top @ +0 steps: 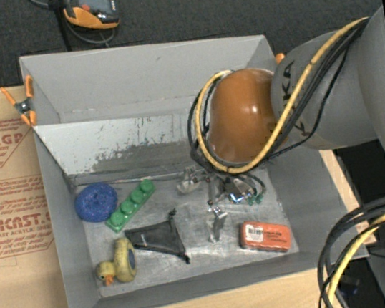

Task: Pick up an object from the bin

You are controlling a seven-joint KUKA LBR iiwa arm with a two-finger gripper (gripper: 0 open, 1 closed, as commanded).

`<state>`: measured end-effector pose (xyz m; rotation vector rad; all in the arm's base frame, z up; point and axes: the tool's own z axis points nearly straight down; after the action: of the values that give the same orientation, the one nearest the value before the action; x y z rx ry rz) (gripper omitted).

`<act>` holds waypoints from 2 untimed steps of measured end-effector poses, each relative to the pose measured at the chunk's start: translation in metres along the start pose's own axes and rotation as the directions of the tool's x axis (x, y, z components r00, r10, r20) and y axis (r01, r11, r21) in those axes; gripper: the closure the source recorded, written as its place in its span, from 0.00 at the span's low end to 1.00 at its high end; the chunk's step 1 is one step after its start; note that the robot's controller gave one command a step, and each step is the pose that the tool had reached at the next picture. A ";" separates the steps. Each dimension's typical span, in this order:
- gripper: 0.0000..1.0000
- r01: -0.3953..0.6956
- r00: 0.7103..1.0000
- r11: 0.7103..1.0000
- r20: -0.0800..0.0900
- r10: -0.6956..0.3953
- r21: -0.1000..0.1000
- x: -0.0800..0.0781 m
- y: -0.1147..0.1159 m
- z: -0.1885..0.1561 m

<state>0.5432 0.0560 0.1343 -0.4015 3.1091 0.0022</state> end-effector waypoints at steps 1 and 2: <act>0.00 0.204 0.979 0.979 -0.005 -0.204 0.000 0.040 0.035 0.050; 0.00 0.232 0.973 0.973 -0.008 -0.232 -0.003 -0.001 0.055 0.051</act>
Offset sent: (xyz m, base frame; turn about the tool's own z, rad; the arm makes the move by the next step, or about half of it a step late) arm 0.0275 0.0719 -0.0429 -0.2583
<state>0.5303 0.1096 0.0833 -0.7644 3.0491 0.0018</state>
